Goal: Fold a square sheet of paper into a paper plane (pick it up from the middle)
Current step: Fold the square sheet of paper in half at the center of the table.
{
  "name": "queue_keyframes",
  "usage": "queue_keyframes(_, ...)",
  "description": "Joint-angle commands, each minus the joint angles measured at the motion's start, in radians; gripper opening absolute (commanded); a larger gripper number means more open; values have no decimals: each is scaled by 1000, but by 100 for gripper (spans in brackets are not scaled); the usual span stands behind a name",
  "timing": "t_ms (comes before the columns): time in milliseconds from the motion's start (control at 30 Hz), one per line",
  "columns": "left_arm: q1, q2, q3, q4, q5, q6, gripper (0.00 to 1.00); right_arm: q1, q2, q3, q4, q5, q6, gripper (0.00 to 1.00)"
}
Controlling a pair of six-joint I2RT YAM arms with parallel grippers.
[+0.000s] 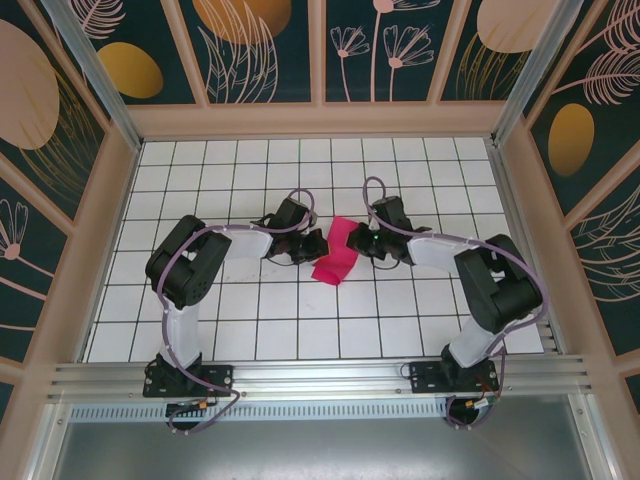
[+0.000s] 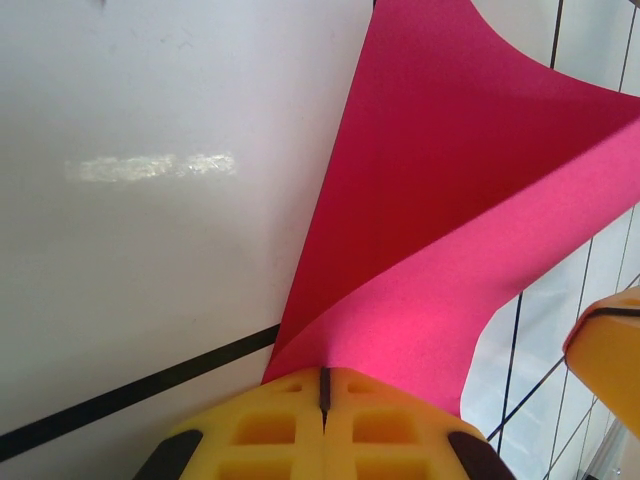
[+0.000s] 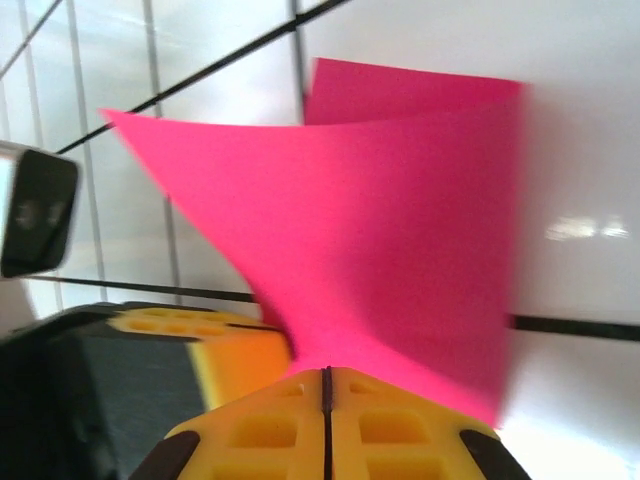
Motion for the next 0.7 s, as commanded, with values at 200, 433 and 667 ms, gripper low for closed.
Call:
queue_keyframes(200, 25, 89, -61, -193, -227, 27, 0, -31, 120, 28, 47, 28, 6, 7)
queue_keyframes(433, 25, 78, -79, -178, -215, 31, 0, -129, 100, -2, -45, 207, -36, 7)
queue_keyframes(667, 25, 72, -83, -172, -214, 32, 0, -95, -34, 41, -8, 165, -50, 7)
